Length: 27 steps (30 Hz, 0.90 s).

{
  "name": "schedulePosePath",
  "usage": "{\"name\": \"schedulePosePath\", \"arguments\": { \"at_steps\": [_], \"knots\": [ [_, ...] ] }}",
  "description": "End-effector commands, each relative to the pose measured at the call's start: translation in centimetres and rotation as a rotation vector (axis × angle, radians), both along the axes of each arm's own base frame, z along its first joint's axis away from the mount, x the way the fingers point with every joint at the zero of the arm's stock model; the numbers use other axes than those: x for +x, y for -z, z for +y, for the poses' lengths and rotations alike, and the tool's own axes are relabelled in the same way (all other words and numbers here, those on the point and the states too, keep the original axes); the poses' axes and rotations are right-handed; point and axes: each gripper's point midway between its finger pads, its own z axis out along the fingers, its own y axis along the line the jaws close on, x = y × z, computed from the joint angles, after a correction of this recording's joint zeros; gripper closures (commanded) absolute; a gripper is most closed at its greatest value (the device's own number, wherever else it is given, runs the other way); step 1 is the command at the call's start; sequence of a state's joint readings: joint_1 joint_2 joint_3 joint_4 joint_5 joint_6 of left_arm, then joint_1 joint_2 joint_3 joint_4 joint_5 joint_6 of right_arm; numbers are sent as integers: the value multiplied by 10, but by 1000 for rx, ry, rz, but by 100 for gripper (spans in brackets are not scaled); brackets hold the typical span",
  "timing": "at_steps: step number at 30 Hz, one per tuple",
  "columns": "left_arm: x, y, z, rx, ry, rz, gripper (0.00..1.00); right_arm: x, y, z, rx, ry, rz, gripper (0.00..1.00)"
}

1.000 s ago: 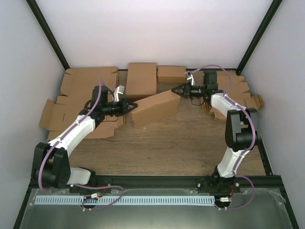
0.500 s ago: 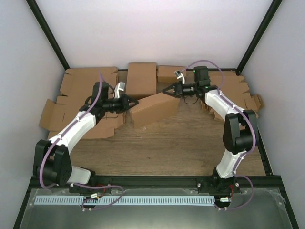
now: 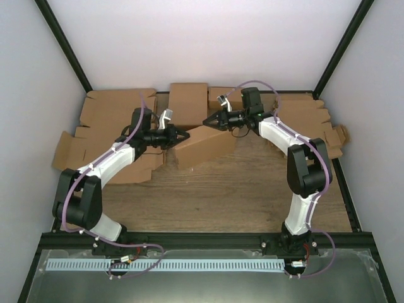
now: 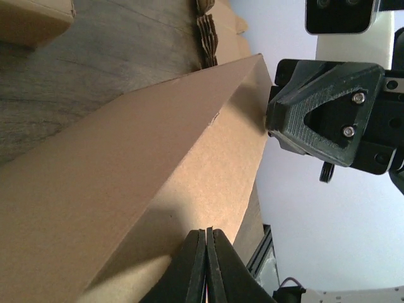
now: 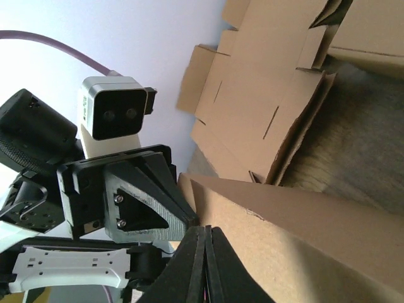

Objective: Fold the paper box

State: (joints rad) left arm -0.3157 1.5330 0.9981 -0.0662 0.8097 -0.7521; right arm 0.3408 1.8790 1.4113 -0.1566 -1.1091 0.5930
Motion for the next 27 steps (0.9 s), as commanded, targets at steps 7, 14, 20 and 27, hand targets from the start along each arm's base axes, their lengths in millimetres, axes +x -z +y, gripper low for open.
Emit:
{"name": "schedulePosePath", "arguments": {
  "at_steps": [7, 14, 20, 27],
  "knots": [
    [0, 6, 4, 91, -4, 0, 96, 17, -1, -12, -50, 69, 26, 99],
    [-3, -27, 9, 118, -11, -66, 95, 36, -23, -77, -25, 202, -15, 99],
    [-13, -10, 14, 142, -14, -40, 95, 32, -7, -96, -20, 204, 18, 99],
    [-20, 2, 17, 149, -17, -18, 95, 34, 9, -103, -73, 240, 16, 98]
  ]
}}
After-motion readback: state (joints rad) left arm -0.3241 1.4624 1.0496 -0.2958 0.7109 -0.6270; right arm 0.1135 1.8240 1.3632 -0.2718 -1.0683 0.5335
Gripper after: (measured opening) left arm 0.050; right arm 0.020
